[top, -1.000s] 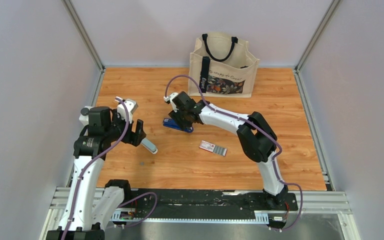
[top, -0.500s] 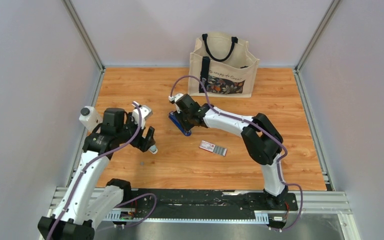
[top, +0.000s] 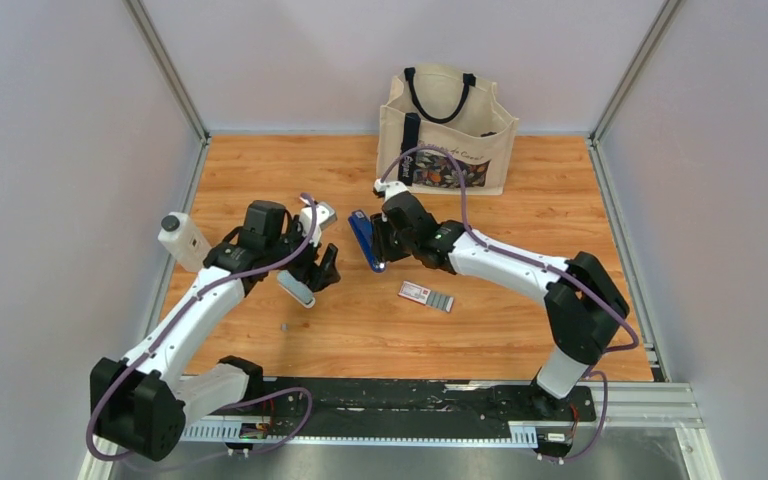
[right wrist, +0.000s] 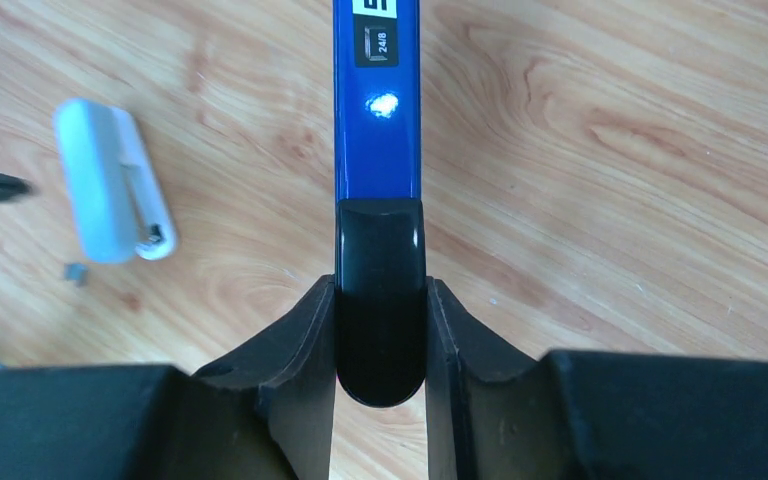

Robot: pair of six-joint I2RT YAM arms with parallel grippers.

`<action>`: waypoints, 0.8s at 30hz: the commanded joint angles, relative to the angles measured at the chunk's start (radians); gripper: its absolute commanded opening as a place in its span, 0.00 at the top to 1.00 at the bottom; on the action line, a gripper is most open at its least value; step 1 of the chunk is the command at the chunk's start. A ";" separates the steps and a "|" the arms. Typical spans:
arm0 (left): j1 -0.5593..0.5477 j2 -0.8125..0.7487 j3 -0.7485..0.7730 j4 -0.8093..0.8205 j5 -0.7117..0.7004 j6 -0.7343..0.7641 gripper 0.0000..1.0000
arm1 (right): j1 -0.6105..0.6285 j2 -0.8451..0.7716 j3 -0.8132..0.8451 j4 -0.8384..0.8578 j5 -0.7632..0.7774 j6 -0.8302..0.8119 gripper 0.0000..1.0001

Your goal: Unload the staples from the stapler

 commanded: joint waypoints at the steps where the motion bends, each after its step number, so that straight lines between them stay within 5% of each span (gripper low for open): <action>1: -0.045 0.070 0.020 0.135 0.099 -0.056 0.13 | 0.001 -0.114 -0.050 0.247 0.024 0.147 1.00; 9: -0.077 0.193 0.028 0.261 0.131 -0.121 0.18 | 0.005 -0.204 -0.161 0.397 0.015 0.319 1.00; 24: -0.105 0.318 0.044 0.362 0.171 -0.109 0.15 | 0.051 -0.324 -0.326 0.540 0.047 0.397 1.00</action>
